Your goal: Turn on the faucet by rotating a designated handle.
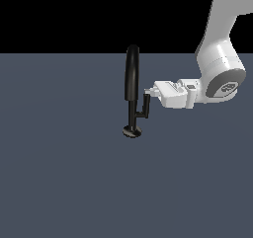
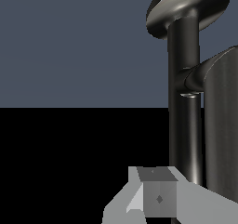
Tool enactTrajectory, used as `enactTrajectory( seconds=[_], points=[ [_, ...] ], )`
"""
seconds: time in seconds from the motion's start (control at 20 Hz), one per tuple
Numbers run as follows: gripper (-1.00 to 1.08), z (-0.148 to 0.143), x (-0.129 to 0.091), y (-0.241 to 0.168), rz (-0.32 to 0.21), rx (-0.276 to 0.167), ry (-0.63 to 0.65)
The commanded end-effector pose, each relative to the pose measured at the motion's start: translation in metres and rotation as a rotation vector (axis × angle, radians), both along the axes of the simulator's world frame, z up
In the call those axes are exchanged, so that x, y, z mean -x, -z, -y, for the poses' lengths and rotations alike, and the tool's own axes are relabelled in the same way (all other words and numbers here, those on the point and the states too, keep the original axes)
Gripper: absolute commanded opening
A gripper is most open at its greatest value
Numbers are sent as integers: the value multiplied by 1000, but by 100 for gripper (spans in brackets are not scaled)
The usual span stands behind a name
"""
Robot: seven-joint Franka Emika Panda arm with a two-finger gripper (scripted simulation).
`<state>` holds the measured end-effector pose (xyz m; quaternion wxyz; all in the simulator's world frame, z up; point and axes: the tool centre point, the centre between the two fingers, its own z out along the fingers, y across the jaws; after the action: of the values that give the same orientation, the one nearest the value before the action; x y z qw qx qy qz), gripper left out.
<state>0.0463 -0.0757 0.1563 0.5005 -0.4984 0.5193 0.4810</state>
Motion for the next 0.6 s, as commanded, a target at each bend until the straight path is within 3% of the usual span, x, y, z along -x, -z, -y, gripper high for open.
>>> enactTrajectory(
  seconds=[0.0,0.55],
  points=[
    [-100,-2,0,8,-20,-22,22],
    [-100,-4,5,13,-34,-37,37]
  ],
)
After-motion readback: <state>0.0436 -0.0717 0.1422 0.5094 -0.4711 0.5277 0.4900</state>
